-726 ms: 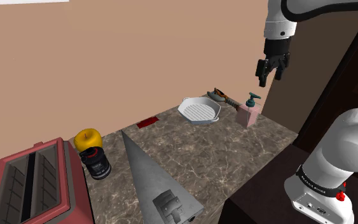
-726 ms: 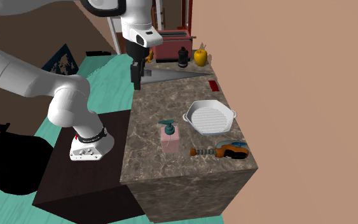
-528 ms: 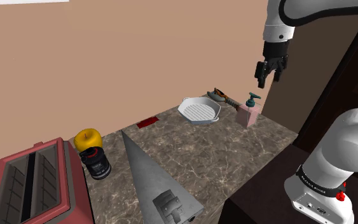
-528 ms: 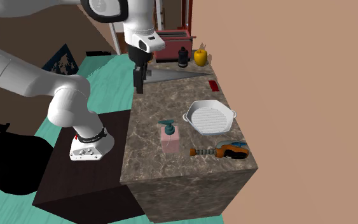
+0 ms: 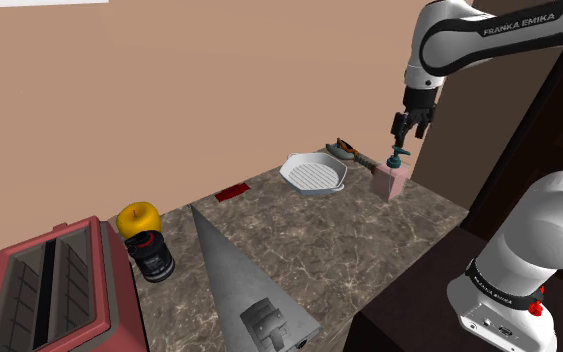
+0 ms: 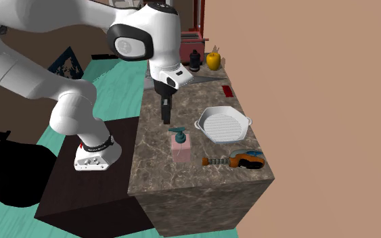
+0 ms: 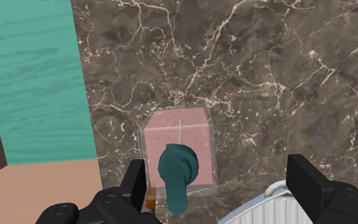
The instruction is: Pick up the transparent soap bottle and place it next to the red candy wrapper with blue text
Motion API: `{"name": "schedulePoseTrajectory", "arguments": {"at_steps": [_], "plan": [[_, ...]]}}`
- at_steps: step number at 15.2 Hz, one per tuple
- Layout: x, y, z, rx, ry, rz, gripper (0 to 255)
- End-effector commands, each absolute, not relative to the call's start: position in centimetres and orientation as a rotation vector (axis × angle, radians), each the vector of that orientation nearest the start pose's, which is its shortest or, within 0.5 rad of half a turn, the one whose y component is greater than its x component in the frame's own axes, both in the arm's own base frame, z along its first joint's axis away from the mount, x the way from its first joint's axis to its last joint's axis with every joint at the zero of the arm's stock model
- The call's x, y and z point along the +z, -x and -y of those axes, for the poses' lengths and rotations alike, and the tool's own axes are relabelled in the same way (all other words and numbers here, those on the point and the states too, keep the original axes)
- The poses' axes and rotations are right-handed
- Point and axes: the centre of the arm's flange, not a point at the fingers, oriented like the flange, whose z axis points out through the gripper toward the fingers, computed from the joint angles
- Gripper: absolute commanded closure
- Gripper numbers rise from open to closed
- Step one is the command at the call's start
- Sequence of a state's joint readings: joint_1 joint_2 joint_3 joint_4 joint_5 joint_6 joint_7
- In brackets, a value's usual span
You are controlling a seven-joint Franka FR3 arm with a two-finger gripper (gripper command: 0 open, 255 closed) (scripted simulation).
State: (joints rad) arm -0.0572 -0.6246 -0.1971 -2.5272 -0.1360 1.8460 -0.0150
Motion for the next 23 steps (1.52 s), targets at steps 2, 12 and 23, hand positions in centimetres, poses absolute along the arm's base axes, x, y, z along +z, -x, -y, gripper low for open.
{"name": "schedulePoseTrajectory", "arguments": {"at_steps": [2,12,23], "plan": [[44.7,-35.3,12.7,0.057,3.133,-0.227,0],[39.5,-35.9,13.8,0.038,3.13,-0.218,0],[39.5,-35.9,13.8,0.039,3.13,-0.218,255]]}}
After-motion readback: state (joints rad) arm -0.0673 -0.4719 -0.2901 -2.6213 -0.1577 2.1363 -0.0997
